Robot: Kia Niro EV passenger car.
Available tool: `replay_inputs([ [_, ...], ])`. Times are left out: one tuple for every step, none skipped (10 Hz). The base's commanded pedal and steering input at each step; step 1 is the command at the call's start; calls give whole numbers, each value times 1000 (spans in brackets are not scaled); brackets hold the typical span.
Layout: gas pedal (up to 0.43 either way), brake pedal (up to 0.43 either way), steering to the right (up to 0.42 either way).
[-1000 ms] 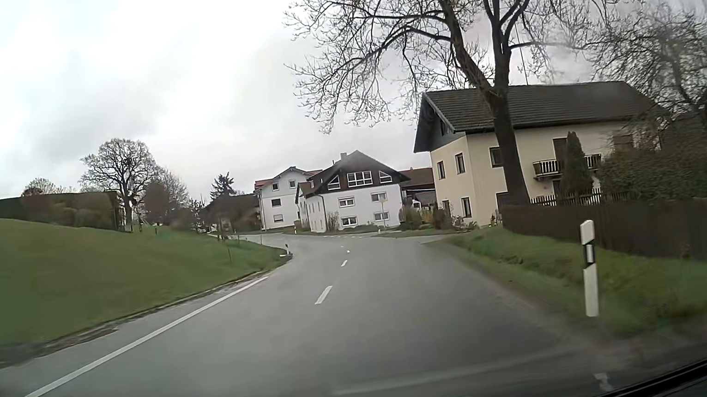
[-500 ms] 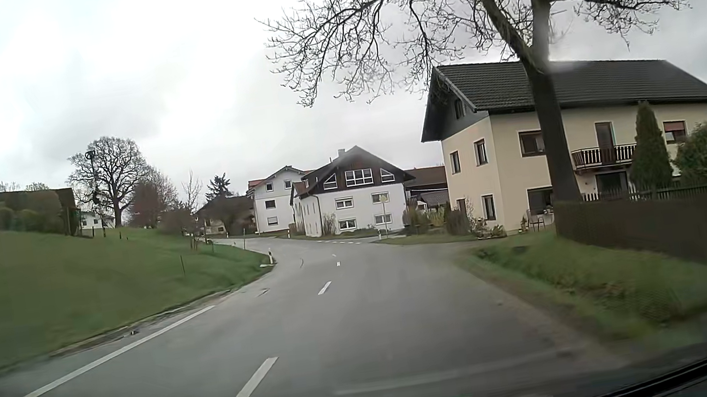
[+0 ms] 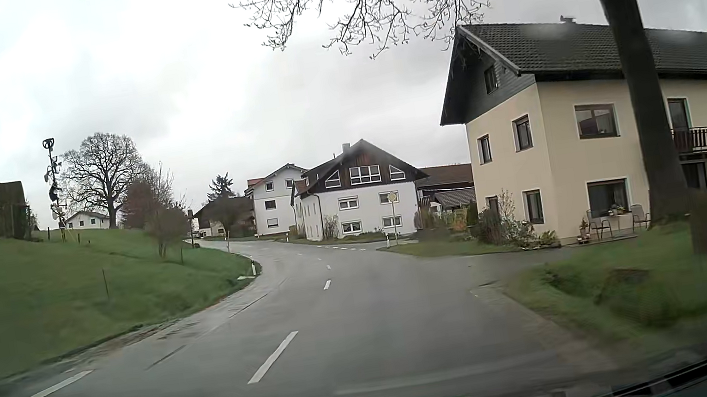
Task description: Follow the waypoints while adhering to traffic rules and regulations
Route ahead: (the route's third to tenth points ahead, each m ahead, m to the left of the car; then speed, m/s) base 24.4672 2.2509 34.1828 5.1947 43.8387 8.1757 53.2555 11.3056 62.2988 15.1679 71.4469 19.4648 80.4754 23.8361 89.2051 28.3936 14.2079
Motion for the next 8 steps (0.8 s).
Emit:
replay_inputs([
  [98, 0, -24],
  [79, 0, -25],
  [47, 0, -26],
  [28, 0, -28],
  [20, 0, -33],
  [20, 0, -37],
  [20, 0, -38],
  [20, 0, -38],
])
